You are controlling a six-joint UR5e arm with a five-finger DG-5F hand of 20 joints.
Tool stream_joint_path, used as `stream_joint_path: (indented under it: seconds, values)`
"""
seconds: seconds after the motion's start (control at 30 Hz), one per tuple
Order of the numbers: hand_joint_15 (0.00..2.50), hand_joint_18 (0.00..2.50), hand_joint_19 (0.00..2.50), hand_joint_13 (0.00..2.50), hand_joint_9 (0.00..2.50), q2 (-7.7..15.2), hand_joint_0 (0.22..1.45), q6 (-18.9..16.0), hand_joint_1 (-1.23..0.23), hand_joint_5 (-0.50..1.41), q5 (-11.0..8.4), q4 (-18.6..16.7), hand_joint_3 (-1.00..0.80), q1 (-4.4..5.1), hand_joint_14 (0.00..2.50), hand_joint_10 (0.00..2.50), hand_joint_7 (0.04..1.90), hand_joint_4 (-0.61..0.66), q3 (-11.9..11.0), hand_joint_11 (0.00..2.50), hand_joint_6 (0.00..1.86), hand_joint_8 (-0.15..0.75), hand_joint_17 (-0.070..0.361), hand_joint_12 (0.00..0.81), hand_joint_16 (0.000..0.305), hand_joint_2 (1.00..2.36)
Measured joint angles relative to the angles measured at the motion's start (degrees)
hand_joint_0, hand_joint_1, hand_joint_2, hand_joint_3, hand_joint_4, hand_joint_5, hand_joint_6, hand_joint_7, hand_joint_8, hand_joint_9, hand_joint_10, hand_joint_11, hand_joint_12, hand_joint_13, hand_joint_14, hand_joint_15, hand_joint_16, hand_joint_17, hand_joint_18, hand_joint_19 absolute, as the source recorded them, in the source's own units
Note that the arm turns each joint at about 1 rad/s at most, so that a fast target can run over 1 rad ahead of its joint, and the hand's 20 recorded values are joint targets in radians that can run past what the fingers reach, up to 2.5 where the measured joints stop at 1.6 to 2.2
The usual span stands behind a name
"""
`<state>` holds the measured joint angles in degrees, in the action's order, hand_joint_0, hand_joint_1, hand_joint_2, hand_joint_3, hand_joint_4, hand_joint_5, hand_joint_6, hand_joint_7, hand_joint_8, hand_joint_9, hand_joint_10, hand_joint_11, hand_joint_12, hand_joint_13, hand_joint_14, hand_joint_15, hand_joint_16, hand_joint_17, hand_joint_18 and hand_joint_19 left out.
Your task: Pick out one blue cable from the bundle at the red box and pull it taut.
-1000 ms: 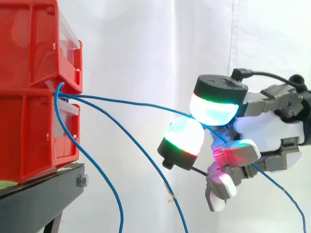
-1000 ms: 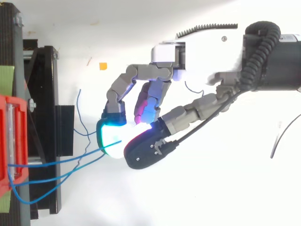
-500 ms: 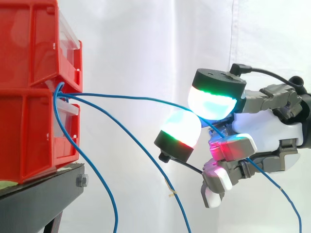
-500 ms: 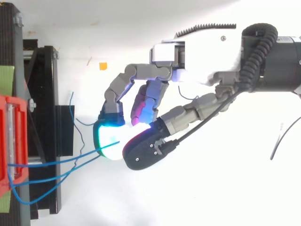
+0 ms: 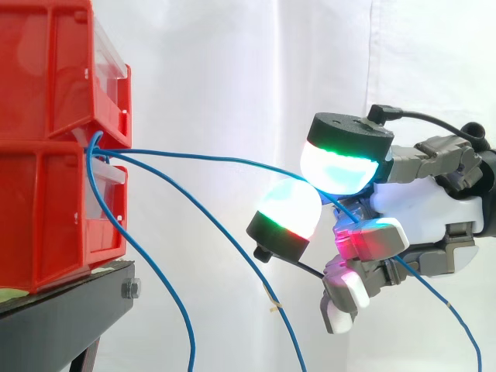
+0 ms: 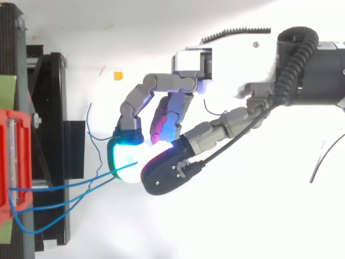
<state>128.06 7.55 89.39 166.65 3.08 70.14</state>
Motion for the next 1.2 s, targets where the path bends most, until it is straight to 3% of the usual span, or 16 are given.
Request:
stream_joint_path:
  seconds: [1.2]
  values:
    - [0.54,0.64,0.59,0.94,1.23,0.0,0.76,0.0,-0.76,-0.17,0.00,0.1,-0.28,0.00,0.02,0.02,0.86,-0.07,0.0,0.87,0.95,0.321,0.086,0.374,0.038,1.01]
